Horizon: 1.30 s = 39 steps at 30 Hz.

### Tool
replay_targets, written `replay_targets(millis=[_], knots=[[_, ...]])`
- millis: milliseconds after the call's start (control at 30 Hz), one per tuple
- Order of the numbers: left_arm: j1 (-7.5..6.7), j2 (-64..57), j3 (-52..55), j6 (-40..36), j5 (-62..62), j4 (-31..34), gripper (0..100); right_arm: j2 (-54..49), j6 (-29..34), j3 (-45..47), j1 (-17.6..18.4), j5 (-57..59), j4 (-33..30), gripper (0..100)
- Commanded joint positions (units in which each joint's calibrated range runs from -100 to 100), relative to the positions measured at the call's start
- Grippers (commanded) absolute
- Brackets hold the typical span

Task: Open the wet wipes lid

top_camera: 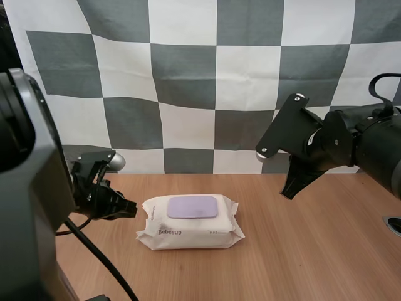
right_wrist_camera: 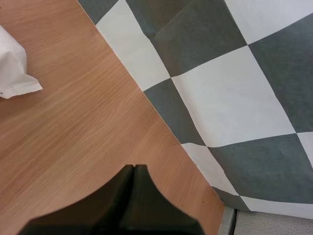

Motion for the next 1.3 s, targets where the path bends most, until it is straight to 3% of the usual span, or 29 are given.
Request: replay_targets(millis=[0, 133, 200, 300, 433, 500, 833, 1267], knots=[[0.0, 2.78, 0.08, 12.22, 1.84, 1.12, 0, 0.05, -0.05, 0.02, 0.03, -0.08, -0.59, 0], [0.0, 3.28, 0.08, 12.22, 1.84, 0.86, 1, 0.05, -0.14, 0.02, 0.03, -0.46, -0.72, 0], [0.0, 3.28, 0.08, 12.22, 1.84, -0.19, 8, 0.05, -0.93, 0.02, 0.03, -0.65, -0.72, 0], [-0.33, 3.28, 0.08, 12.22, 1.84, -1.2, 28, 0.05, -1.28, 0.02, 0.03, -1.12, -0.72, 0], [-0.33, 3.28, 0.08, 12.22, 1.84, -1.78, 64, 0.05, -2.16, 0.02, 0.03, -1.78, -0.33, 0], [-0.33, 3.28, 0.55, 12.22, 1.84, -1.78, 72, 0.05, -2.21, 0.02, 0.03, -1.78, -0.22, 0], [-0.33, 3.28, 6.97, 20.17, 1.84, -4.51, 72, 0.05, -2.24, 0.02, 0.03, -1.78, 0.61, 0], [-0.33, 4.45, 7.17, 22.26, 1.84, -7.48, 72, 0.05, -2.24, 0.02, 0.03, -1.78, 0.61, 0]])
